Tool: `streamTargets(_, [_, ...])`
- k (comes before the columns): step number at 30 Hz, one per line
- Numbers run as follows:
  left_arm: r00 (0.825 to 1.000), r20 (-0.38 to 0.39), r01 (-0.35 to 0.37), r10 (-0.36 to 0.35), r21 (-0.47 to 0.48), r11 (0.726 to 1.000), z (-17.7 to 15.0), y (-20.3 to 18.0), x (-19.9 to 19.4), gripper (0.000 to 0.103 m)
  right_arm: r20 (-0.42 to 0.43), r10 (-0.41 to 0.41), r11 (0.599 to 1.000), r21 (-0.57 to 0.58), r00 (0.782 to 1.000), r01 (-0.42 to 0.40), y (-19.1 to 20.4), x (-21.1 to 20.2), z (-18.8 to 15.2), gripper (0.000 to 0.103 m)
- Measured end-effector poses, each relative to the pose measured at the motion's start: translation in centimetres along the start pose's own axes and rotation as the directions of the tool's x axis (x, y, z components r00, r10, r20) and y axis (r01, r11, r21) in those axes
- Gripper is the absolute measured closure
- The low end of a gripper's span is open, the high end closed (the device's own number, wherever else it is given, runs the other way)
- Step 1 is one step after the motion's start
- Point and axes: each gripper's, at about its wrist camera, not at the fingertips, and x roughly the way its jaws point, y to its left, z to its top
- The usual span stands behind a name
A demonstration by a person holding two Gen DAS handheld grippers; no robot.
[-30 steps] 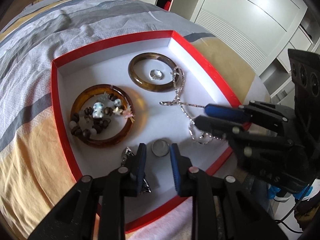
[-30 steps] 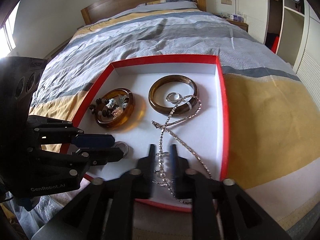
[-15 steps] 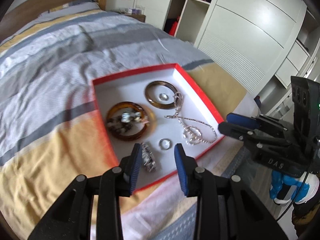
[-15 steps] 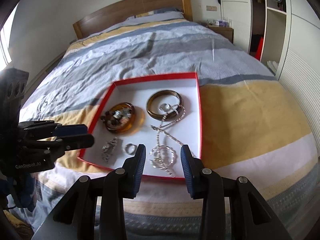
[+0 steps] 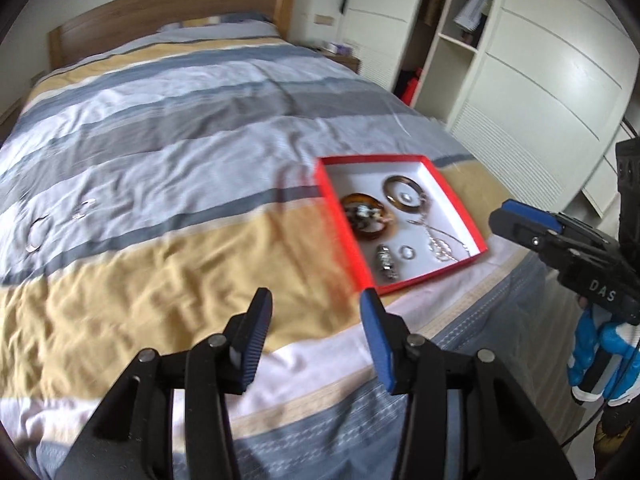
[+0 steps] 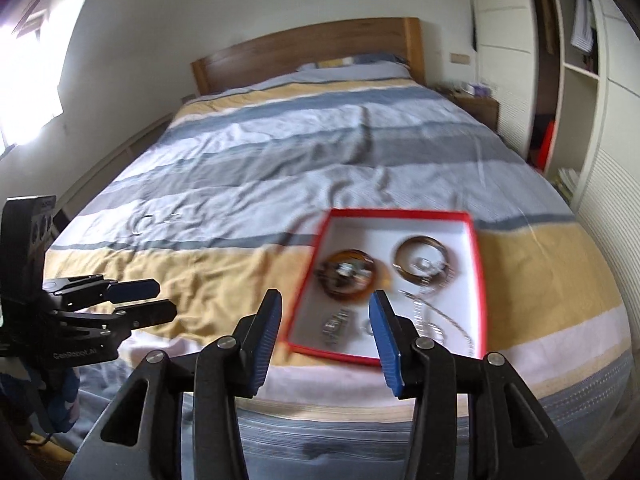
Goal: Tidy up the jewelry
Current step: 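Withdraw both grippers from the box back over the last two hoops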
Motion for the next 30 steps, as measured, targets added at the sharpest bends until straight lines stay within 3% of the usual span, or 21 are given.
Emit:
streamTargets(9, [0.991,0.111,-0.061,0.073,-0.106,0.992,-2.4,4.9,-7.0,0.059,0.068,0.023,0.992,-0.122,0.997,-0.014,7.4,-4.1,2.5,0.05])
streamTargets(17, [0.964,0.211,-0.119,0.163,-0.204,0.972,-5.4,9.0,-12.8,0.053,0.12,0.029,0.99,-0.141,0.992,-0.012,12.0,-7.8,3.6,0.047])
streamTargets(23, [0.953,0.246,-0.106,0.177,-0.277,0.955,-7.5,11.4,-15.0,0.052,0.139,0.016,0.986,-0.168,0.99,0.007,15.3,-9.7,3.2,0.045])
streamTargets(27, [0.948,0.262,-0.101,0.182,-0.297,0.95,-8.4,12.1,-15.8,0.052,0.145,0.017,0.982,-0.19,0.989,0.011,16.9,-10.2,3.1,0.035])
streamTargets(30, [0.943,0.27,-0.107,0.196,-0.312,0.944,-8.8,12.6,-16.3,0.052,0.147,0.031,0.978,-0.208,0.989,0.001,17.9,-10.3,3.3,0.035])
